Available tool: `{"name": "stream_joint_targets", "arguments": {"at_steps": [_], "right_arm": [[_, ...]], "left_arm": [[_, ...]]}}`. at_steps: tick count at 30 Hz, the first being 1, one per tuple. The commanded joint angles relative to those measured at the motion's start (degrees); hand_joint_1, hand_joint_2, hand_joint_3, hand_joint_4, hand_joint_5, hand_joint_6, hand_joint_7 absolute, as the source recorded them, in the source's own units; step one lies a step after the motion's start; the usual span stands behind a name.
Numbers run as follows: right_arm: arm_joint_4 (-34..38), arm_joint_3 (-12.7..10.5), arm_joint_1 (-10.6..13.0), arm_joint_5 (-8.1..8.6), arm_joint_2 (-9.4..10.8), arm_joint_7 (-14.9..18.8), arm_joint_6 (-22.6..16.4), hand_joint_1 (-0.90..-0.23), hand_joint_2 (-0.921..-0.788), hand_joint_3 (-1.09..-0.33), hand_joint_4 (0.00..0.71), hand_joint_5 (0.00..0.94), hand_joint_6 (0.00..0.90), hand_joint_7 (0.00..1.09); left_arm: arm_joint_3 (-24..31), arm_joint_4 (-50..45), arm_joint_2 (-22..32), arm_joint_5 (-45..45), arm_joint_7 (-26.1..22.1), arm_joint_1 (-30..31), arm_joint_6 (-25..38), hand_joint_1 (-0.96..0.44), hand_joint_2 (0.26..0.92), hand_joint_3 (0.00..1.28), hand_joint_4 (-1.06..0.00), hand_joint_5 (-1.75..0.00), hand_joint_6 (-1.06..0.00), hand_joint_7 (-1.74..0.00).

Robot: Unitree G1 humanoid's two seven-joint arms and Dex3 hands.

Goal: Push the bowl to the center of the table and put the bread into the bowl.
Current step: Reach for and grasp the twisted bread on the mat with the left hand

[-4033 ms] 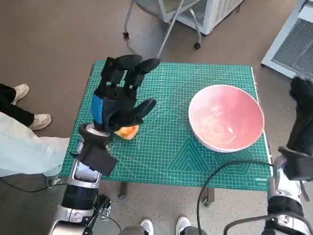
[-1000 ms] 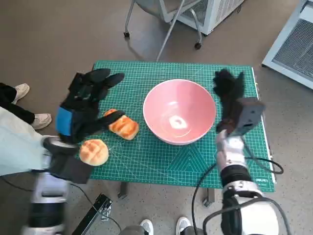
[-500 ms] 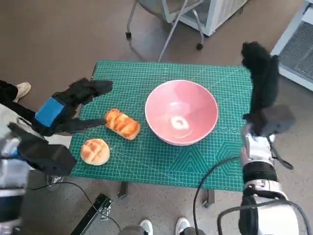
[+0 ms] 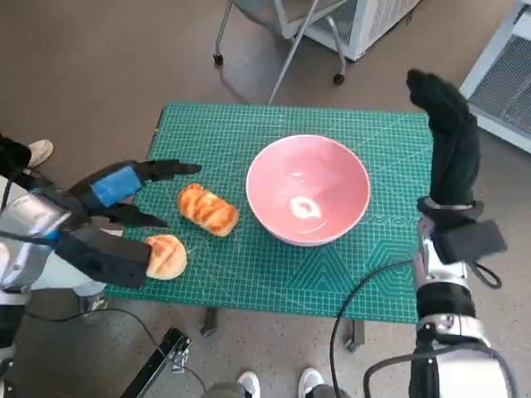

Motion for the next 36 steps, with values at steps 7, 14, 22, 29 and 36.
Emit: {"name": "stream_joint_targets", "arguments": {"at_steps": [7, 14, 22, 29, 36], "right_arm": [[-3.1, 0.6, 3.7, 2.25, 0.4, 3.5, 0.8, -0.601, -0.921, -0.805, 0.372, 0.036, 0.097, 0.73], [-3.7, 1.0, 4.6, 1.77, 0.2, 3.3, 0.8, -0.599, -0.921, -0.801, 0.367, 0.030, 0.092, 0.73], [-4.4, 1.2, 5.4, 1.74, 0.2, 3.1, 0.9, -0.590, -0.921, -0.819, 0.354, 0.020, 0.079, 0.72], [-4.6, 1.3, 5.8, 2.73, 0.6, 3.6, 1.0, -0.591, -0.921, -0.821, 0.354, 0.018, 0.076, 0.73], [-5.1, 1.2, 6.3, 3.43, 1.2, 4.0, 1.1, -0.591, -0.921, -0.817, 0.354, 0.017, 0.077, 0.73]], "left_arm": [[-7.5, 8.1, -3.4, 5.9, 3.4, -7.9, -2.3, -0.08, 0.755, 0.02, -0.30, -0.04, -0.47, -0.04], [-12.0, 13.2, -5.3, 10.1, 4.9, -12.3, -2.7, -0.15, 0.768, 0.01, -0.32, -0.03, -0.49, -0.04], [-16.8, 19.5, -8.0, 14.2, 6.8, -16.5, -1.9, -0.21, 0.775, 0.01, -0.33, -0.02, -0.49, -0.03], [-21.3, 25.5, -11.0, 17.8, 9.5, -19.5, -0.9, -0.26, 0.778, 0.01, -0.34, -0.01, -0.50, -0.02], [-25.2, 31.7, -13.8, 19.9, 11.3, -21.7, 0.3, -0.19, 0.816, 0.02, -0.36, -0.02, -0.52, -0.03]]}}
